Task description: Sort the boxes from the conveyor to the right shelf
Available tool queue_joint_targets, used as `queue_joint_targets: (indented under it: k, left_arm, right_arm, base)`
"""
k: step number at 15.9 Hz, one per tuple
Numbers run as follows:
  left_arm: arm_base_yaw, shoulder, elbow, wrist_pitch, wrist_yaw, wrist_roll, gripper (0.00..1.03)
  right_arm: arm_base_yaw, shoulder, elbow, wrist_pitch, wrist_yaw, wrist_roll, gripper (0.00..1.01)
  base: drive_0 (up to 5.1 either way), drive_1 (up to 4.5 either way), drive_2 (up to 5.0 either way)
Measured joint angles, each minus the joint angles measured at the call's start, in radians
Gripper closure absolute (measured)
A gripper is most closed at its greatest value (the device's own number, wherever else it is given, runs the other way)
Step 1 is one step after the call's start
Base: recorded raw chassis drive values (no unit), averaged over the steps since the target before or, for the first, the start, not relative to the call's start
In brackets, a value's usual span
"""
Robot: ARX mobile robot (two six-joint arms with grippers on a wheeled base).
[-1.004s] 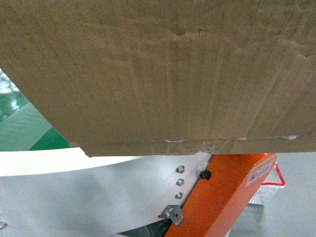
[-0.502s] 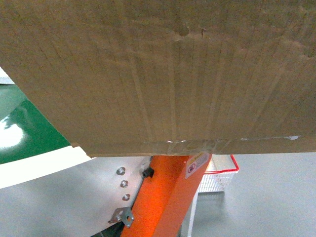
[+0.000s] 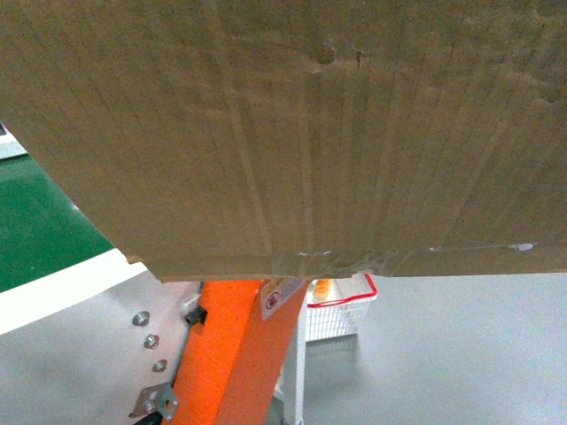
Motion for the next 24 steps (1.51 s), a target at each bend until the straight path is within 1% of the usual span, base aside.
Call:
queue_joint_targets:
  k: [24]
  left_arm:
    - [0.0, 0.0, 0.0, 0.0, 0.0, 0.002, 0.99]
  right_arm:
    - [0.0, 0.0, 0.0, 0.0, 0.0, 0.0, 0.97]
  base:
    - [-1.6, -1.6, -1.6]
